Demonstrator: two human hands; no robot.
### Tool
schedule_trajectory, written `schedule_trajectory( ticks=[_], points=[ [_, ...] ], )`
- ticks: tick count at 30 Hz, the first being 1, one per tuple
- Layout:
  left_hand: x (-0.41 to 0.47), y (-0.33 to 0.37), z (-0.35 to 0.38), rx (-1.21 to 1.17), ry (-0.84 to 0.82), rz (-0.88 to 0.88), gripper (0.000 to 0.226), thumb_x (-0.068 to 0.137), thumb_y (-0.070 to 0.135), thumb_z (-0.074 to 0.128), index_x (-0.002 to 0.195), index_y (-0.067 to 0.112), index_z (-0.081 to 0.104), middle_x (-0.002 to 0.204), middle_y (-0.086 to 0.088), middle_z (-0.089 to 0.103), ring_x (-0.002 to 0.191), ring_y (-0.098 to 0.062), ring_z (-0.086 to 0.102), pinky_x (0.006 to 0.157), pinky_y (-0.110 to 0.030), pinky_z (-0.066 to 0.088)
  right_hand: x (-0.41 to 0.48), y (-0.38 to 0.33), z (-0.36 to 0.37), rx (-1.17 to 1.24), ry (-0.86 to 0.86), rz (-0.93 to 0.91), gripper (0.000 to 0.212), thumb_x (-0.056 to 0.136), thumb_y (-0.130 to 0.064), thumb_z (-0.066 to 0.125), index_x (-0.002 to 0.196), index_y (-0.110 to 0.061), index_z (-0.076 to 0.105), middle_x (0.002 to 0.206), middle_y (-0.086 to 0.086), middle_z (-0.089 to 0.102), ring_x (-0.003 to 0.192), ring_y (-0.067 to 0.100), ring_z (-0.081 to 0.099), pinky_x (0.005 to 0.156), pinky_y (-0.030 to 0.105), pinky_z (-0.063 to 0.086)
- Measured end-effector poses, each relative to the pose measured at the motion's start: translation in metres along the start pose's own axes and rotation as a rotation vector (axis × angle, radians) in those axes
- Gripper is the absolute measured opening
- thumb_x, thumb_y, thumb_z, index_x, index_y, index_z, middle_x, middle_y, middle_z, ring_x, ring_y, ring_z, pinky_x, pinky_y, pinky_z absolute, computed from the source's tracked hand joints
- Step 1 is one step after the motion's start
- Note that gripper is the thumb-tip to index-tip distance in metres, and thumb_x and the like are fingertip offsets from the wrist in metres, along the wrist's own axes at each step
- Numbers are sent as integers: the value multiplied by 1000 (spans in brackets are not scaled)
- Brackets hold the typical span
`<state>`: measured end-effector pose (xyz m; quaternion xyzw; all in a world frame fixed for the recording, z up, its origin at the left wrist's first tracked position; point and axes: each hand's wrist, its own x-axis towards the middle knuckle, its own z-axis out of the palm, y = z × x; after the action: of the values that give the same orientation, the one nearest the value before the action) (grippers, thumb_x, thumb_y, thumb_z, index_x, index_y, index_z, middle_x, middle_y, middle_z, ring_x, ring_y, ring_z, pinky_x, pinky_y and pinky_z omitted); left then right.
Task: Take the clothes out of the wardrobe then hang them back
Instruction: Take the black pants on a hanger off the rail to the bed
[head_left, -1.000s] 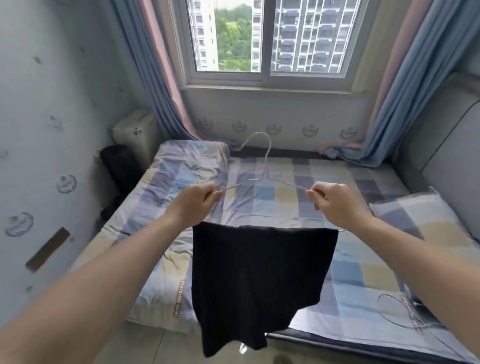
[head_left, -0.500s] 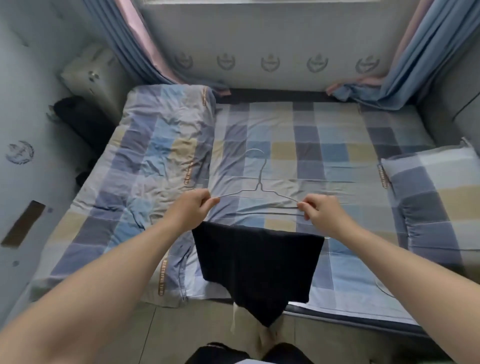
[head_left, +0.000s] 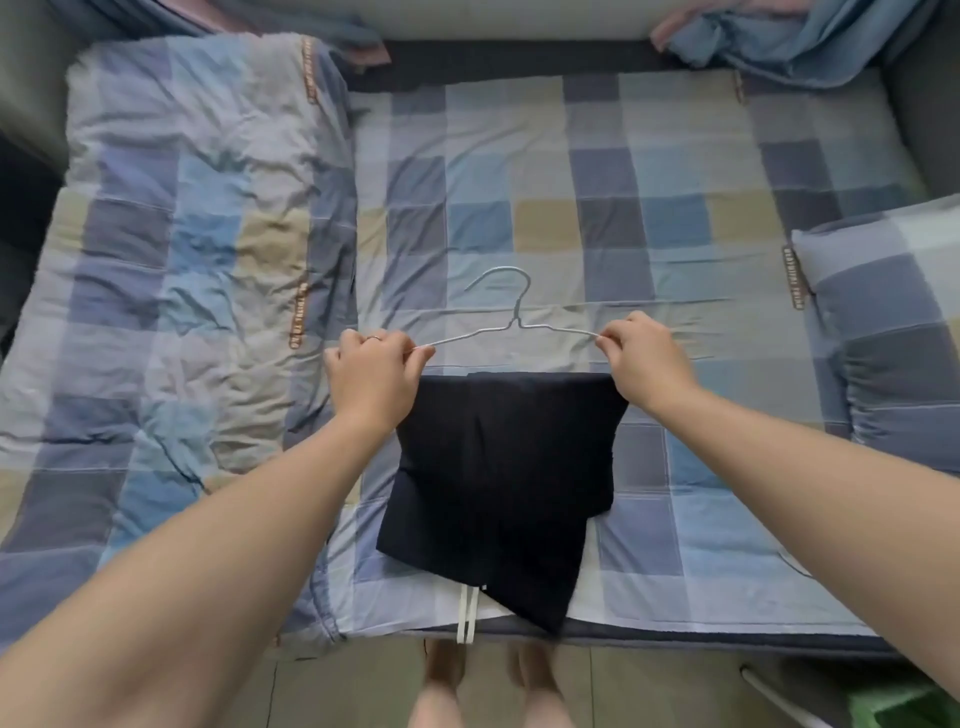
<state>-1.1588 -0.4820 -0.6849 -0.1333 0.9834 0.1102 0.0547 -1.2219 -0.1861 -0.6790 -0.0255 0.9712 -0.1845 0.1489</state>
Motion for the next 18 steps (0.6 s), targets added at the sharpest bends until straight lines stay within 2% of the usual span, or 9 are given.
schedule_trajectory(
  ticks=[3,5,7,9,12,15,18],
  points=[
    [53,-2,48,-246,-72,-47,34,102,45,48,105,15,64,112,-7,61,105,-31,57,84,-42,45,53,7,34,20,52,54,28,103,-24,45,105,-10,68,107,10,55,97,34,56,84,41,47],
    [82,0,77,-371,-120,-61,34,103,41,49,126,17,57,136,-8,51,117,-29,55,90,-39,45,82,15,58,79,33,54,32,101,-22,48,131,-14,58,134,12,50,119,33,52,99,43,44],
    [97,5,101,-414,-204,-69,56,102,41,51,153,25,33,165,-5,15,142,-27,35,106,-41,38,97,22,81,134,-82,38,64,99,-25,54,155,-25,23,162,5,15,144,28,30,115,48,30],
    [98,8,120,-345,-260,-58,72,100,47,51,159,31,13,168,0,-12,152,-28,15,118,-46,27,97,26,102,96,-169,46,81,97,-35,54,156,-34,-1,164,-4,-12,151,23,11,119,53,17],
    [77,8,130,-241,-313,11,76,99,54,46,160,35,4,167,3,-19,154,-28,-1,122,-50,15,72,29,112,26,-217,99,79,98,-44,48,155,-37,-7,164,-7,-16,152,20,-6,120,55,7],
    [50,10,115,-176,-355,67,74,100,57,40,160,36,0,166,4,-20,154,-25,-9,122,-49,7,36,27,99,29,-250,143,76,100,-46,43,155,-38,-9,164,-8,-14,151,20,-9,120,52,3],
    [26,17,80,-143,-348,87,74,100,59,37,159,37,0,166,3,-20,154,-26,-11,123,-49,6,-1,19,68,30,-262,150,74,100,-47,41,155,-39,-9,164,-9,-12,151,19,-10,120,51,2]
  ],
)
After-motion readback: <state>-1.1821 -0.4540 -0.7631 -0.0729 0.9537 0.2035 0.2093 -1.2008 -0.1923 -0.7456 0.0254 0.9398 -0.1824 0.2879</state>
